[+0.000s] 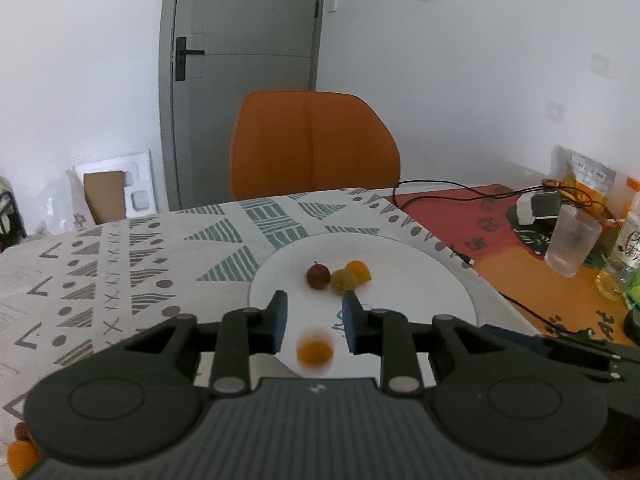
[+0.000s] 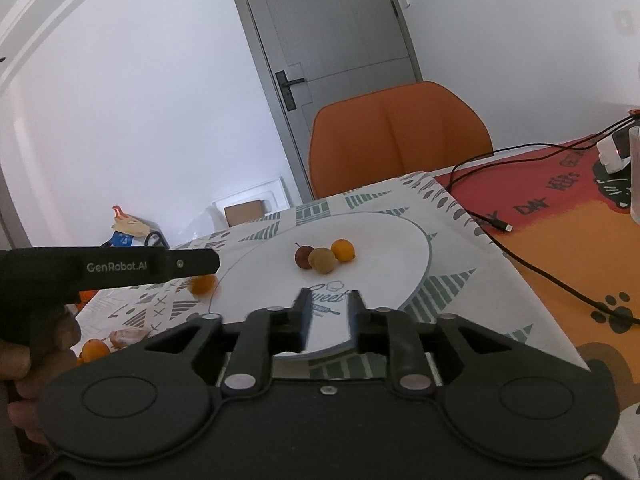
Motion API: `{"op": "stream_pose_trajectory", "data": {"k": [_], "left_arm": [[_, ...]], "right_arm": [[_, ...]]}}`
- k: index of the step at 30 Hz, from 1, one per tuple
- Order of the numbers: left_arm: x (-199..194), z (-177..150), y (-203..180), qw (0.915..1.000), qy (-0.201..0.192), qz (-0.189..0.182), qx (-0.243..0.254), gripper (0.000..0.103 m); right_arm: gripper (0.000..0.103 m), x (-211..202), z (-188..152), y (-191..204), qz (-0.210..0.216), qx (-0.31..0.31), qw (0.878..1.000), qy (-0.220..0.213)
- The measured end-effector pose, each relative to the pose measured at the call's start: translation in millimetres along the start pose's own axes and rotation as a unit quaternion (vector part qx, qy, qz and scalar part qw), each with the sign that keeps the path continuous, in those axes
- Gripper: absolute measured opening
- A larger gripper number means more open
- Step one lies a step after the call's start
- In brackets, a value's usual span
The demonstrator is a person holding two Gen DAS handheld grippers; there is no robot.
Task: Organize fruits
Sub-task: 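Carry the apricot and kiwi to the white plate and release both, then return both grippers to the fruit cluster and grasp an orange with the left gripper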
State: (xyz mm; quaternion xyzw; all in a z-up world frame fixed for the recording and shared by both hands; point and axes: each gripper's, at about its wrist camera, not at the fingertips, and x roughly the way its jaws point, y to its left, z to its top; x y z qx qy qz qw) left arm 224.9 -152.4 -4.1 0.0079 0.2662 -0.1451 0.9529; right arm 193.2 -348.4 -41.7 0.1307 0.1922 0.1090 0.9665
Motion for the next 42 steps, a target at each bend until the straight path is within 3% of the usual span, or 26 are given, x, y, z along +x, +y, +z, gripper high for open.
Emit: {"op": "stream_pose_trajectory", "data": {"k": [2, 4, 7, 9, 13, 24, 28, 32, 36, 42], "left_arm": [[-3, -1, 3, 1.0, 0.003, 0.001, 0.001, 0.034], [-8, -2, 7, 0.9999, 0.0, 0.01, -0.002, 0.054], [-17, -5, 13, 0.9993, -0.012, 0.034, -0.001, 0.078], [-25, -7, 18, 0.9988, -0.023, 0.042, -0.003, 0.086], [-35, -10, 27, 0.9974, -0.027, 0.067, -0.003, 0.093], [-68, -18, 72, 0.9907, -0.033, 0.121, -0.05, 0.097], [-80, -23, 89, 0.988, -0.033, 0.136, -0.066, 0.097], [-92, -29, 104, 0.9859, -0.031, 0.143, -0.082, 0.097], [-102, -36, 117, 0.9851, -0.025, 0.143, -0.092, 0.097], [-110, -51, 135, 0.9813, -0.017, 0.155, -0.114, 0.097]], "right_arm": [[0.038, 1, 0, 0, -0.003, 0.002, 1.0, 0.001], [0.043, 1, -1, 1, -0.003, 0.002, 1.0, 0.002], [0.072, -1, -1, 4, -0.008, 0.005, 1.0, -0.004], [0.092, -3, 0, 7, -0.016, 0.002, 1.0, -0.011], [0.103, -5, 2, 17, -0.023, -0.013, 1.0, -0.013], [0.103, -5, 0, 45, -0.041, -0.027, 0.999, -0.02], [0.103, -7, -3, 55, -0.012, -0.031, 0.999, -0.017], [0.103, -5, -6, 68, -0.01, -0.036, 0.999, -0.018], [0.103, 1, -8, 76, 0.013, -0.036, 0.999, 0.009], [0.103, 4, -14, 93, 0.029, -0.053, 0.998, 0.016]]}}
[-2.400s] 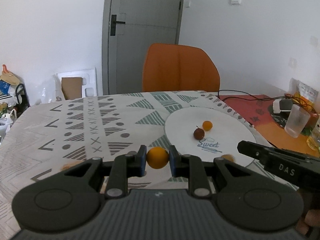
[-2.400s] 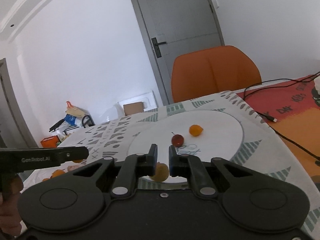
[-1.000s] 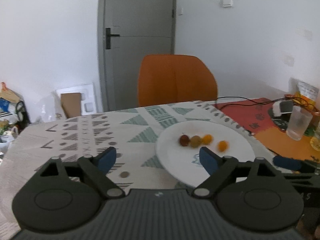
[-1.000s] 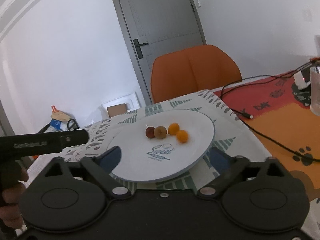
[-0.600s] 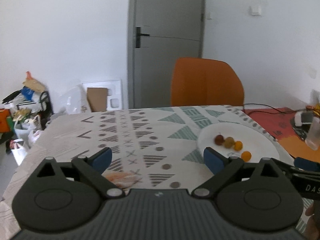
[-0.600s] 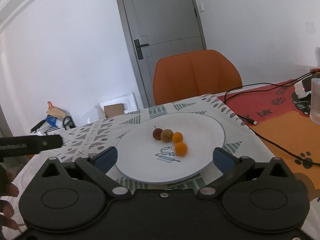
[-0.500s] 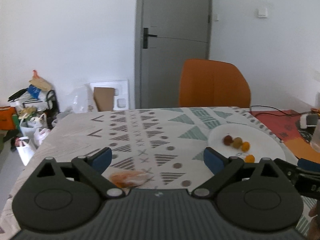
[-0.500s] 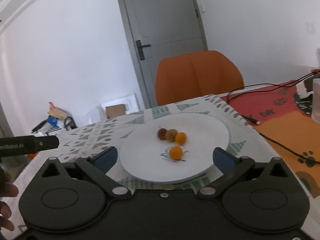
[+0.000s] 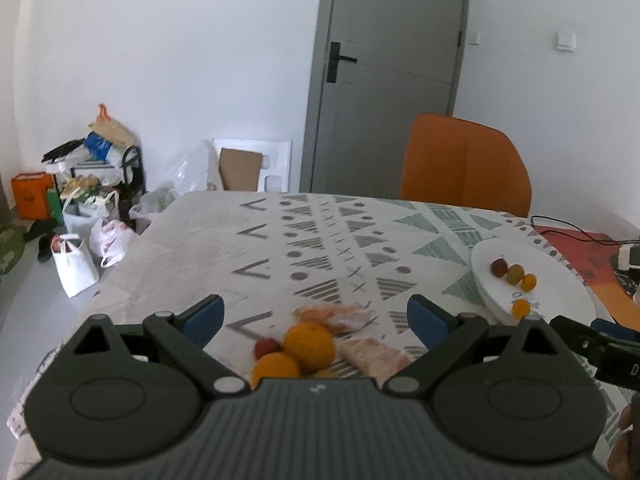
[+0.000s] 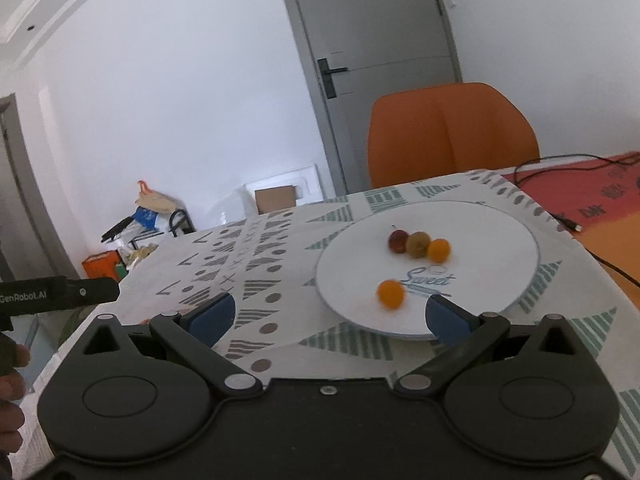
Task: Organize fruits
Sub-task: 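Return both grippers to the fruit cluster and grasp an orange with the left gripper, then carry the orange with the left gripper while the right gripper carries a peeled orange to the plate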
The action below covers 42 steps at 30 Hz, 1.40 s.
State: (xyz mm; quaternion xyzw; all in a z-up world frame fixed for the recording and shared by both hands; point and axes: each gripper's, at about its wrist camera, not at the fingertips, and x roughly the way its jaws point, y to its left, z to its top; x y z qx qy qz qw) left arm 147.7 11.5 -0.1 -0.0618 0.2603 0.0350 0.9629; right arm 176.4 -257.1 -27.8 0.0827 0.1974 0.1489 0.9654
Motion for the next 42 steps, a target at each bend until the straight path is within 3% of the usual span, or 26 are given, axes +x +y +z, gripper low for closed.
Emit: {"op": "stream_pose_trajectory", "data": {"k": [11, 18, 29, 32, 34, 35, 42], "left_arm": [[6, -17, 30, 0.9992, 0.012, 0.021, -0.033, 0.092], [14, -25, 45, 0.9978, 0.027, 0.025, -0.056, 0.076], [39, -38, 46, 0.9959, 0.063, 0.002, -0.066, 0.06], [42, -43, 48, 0.9954, 0.064, -0.003, -0.071, 0.052], [41, -44, 49, 0.9959, 0.06, -0.001, -0.067, 0.036], [41, -44, 51, 0.9958, 0.059, -0.002, -0.07, 0.033], [32, -38, 60, 0.9954, 0.058, -0.016, -0.075, 0.033]], "right_arm": [[0.103, 13, -3, 32, 0.044, -0.036, 0.998, 0.028], [0.097, 27, -5, 46, 0.061, -0.051, 0.996, 0.051], [0.09, 51, -9, 65, 0.071, -0.07, 0.991, 0.088], [0.087, 56, -11, 70, 0.074, -0.076, 0.99, 0.095], [0.086, 59, -12, 75, 0.076, -0.083, 0.989, 0.101], [0.085, 61, -13, 76, 0.078, -0.085, 0.988, 0.104], [0.078, 75, -15, 96, 0.085, -0.103, 0.984, 0.119]]}}
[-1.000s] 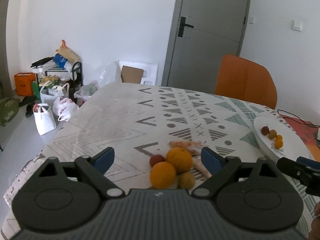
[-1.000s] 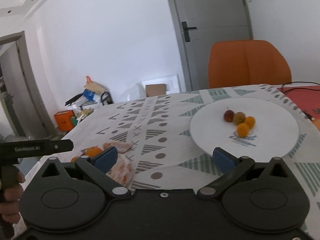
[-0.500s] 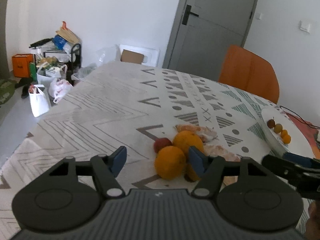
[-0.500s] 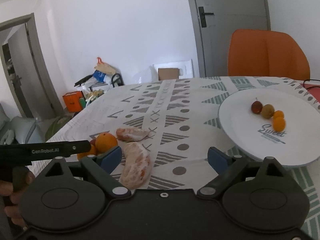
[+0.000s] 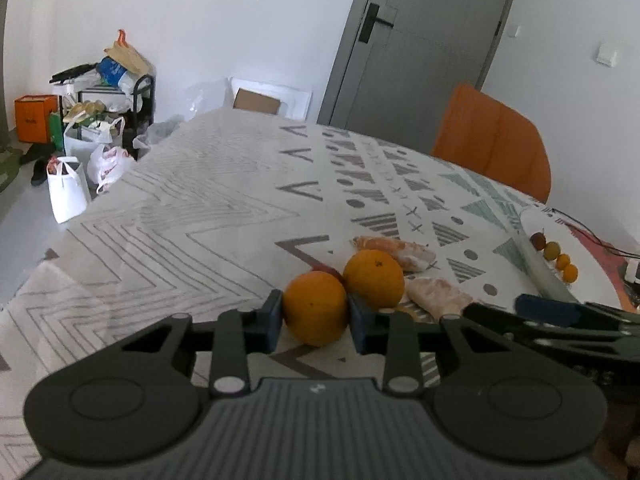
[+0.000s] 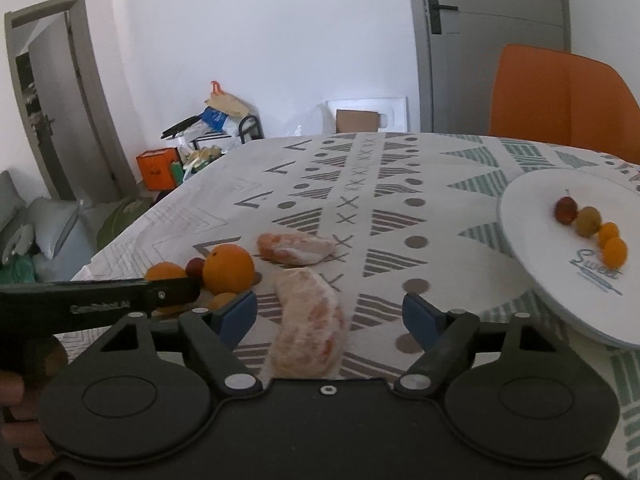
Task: Organize fruits
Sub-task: 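Carry the orange with the left gripper while the right gripper carries a peeled orange to the plate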
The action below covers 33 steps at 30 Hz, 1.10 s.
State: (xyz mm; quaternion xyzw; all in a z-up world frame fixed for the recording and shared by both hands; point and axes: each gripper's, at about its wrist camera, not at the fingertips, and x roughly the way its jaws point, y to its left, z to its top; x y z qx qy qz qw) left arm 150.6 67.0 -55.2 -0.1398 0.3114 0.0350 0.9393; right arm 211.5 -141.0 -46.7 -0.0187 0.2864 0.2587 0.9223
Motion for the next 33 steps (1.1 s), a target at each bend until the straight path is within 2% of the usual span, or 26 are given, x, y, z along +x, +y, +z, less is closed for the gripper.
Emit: {"op": "stream_pose_trajectory", "data": {"k": [4, 7, 10, 12, 20, 33], "left_arm": [[-4, 2, 10, 0.9999, -0.003, 0.007, -0.01, 0.033], [-6, 3, 16, 0.9998, -0.004, 0.011, -0.016, 0.033], [-5, 3, 20, 0.9997, -0.001, 0.014, -0.02, 0.033], [-6, 2, 21, 0.9997, -0.001, 0.015, -0.021, 0.033], [-8, 6, 12, 0.9999, -0.001, 0.014, -0.001, 0.033], [-13, 12, -35, 0.999, -0.015, -0.002, 0.042, 0.033]], "right_arm": [[0.072, 9, 1, 9, -0.005, -0.011, 1.0, 0.007], [0.063, 16, -2, 14, -0.019, -0.016, 0.999, 0.02], [0.052, 18, -7, 19, -0.033, -0.032, 0.999, 0.021], [0.039, 17, -10, 25, -0.049, -0.051, 0.997, 0.019], [0.037, -2, -12, 11, -0.051, -0.011, 0.999, -0.004], [0.037, -37, -8, -22, -0.06, 0.021, 0.997, -0.045]]}}
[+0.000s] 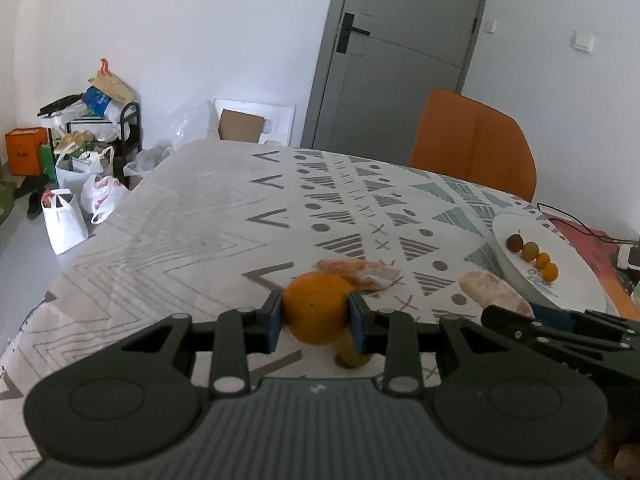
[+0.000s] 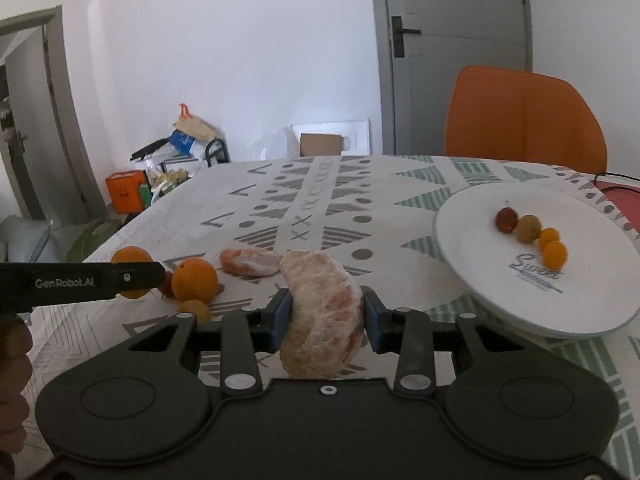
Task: Organize fruits
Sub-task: 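Carry the orange with the left gripper while the right gripper carries a peeled orange to the plate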
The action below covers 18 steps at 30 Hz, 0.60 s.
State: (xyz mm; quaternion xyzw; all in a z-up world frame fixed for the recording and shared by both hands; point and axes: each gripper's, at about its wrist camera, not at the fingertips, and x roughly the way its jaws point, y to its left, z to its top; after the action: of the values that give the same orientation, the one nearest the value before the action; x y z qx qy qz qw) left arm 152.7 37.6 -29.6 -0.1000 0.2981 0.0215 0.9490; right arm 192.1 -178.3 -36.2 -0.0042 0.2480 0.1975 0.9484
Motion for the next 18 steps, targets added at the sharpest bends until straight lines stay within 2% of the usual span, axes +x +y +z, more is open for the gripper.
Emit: {"op": "stream_pose_trajectory", "data": {"k": [18], "left_arm": [[8, 20, -63, 0.9983, -0.011, -0.025, 0.052, 0.033]], "right_arm": [[0.037, -29, 12, -63, -0.027, 0.045, 0.998, -0.042]]}}
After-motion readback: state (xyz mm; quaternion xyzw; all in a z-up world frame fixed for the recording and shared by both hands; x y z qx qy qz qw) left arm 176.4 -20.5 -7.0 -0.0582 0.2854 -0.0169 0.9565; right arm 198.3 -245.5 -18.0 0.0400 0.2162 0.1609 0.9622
